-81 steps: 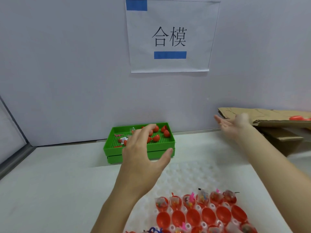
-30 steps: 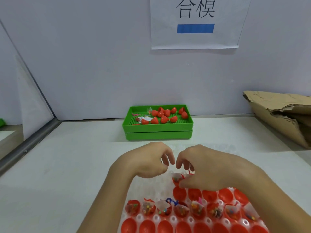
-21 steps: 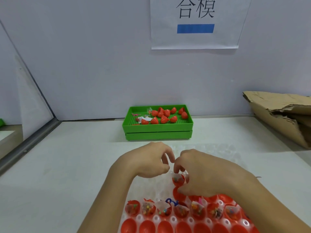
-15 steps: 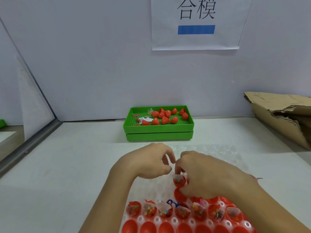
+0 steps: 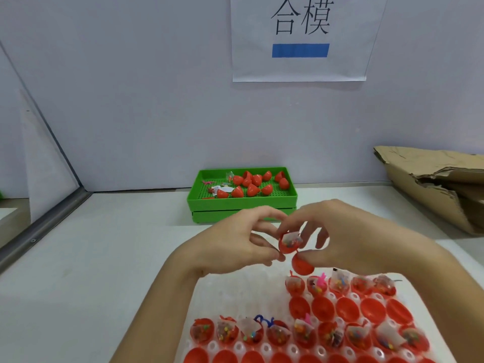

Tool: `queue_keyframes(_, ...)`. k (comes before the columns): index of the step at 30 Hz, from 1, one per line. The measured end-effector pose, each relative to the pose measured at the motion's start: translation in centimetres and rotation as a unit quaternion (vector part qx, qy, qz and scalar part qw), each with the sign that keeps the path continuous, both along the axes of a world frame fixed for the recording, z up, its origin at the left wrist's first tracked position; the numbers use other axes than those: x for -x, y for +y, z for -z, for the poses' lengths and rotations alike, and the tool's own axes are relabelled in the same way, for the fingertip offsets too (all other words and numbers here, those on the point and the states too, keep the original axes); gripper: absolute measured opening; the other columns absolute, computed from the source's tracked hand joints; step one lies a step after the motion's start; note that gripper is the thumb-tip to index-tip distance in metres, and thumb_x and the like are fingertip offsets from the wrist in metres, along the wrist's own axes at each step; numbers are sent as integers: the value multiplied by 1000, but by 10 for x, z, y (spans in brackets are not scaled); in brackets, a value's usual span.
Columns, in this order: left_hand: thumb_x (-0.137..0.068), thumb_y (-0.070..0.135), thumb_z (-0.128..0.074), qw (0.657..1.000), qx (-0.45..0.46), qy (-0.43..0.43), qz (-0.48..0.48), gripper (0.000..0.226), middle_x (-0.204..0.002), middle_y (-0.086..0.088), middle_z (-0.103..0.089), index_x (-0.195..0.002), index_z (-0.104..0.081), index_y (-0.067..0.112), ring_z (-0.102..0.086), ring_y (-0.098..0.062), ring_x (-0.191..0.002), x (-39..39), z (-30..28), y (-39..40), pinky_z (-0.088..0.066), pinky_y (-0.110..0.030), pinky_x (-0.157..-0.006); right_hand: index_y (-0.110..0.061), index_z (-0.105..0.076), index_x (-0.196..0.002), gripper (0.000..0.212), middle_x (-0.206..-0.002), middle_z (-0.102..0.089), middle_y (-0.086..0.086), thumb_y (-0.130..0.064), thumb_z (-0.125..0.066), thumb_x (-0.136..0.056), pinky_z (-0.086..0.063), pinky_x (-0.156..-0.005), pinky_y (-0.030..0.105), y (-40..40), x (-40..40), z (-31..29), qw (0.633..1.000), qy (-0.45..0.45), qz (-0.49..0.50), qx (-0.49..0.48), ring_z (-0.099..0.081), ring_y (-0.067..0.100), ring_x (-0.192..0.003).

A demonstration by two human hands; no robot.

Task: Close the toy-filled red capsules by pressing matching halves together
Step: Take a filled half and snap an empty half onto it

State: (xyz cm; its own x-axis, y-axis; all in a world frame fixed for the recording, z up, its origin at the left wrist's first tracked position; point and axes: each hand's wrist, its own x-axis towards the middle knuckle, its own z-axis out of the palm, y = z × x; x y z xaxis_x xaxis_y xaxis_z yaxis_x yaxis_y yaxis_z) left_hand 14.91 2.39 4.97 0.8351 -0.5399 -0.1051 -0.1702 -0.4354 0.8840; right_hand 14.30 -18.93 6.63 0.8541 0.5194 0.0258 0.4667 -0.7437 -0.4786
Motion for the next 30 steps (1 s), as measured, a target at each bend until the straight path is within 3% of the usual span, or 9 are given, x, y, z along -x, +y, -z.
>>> queue_keyframes(6,-84,9,-78,998,55,-8,-17,46,-112,1,-72,-123,-61,25,-73,-21,-97,-1,-4,-1,-57,-41,-94,-47,-67,-115,45,-104,-67,-26,-13,-71,-87,-58,-77,27,-3,0,-3,999,-13,-16,-51,-65,-6,-91)
queue_keyframes(10,-81,9,-80,995,84,-25,-37,39,-107,0,-75,-116,-67,21,-74,-17,-96,-1,-5,0,-57,-30,-91,-48,-64,-121,53,-107,-64,-31,-7,-72,-87,-58,-78,27,-3,0,-6,995,-23,-19,-95,-66,-3,-94)
queue_keyframes(12,-80,8,-80,994,91,-36,-50,35,-101,2,-76,-111,-70,19,-74,-14,-94,-1,-6,0,-57,-25,-87,-47,-63,-122,54,-107,-66,-24,-6,-71,-89,-58,-80,30,-8,-1,-8,992,-18,-17,-125,-68,1,-96)
queue_keyframes(19,-75,7,-85,985,135,-43,-99,31,-93,0,-77,-99,-66,9,-75,-17,-85,-1,-6,-7,-58,-21,-74,-42,-67,-114,30,-102,-70,-18,-22,-67,-93,-58,-85,32,-27,-6,-11,978,-49,49,-195,-69,1,-95)
queue_keyframes(30,-76,8,-84,978,165,-57,-111,33,-93,1,-78,-105,-70,14,-75,-16,-85,-1,-4,-14,-60,-24,-75,-46,-67,-109,27,-106,-70,-26,-32,-72,-86,-57,-90,35,-14,-5,-11,975,-72,31,-210,-64,-4,-106)
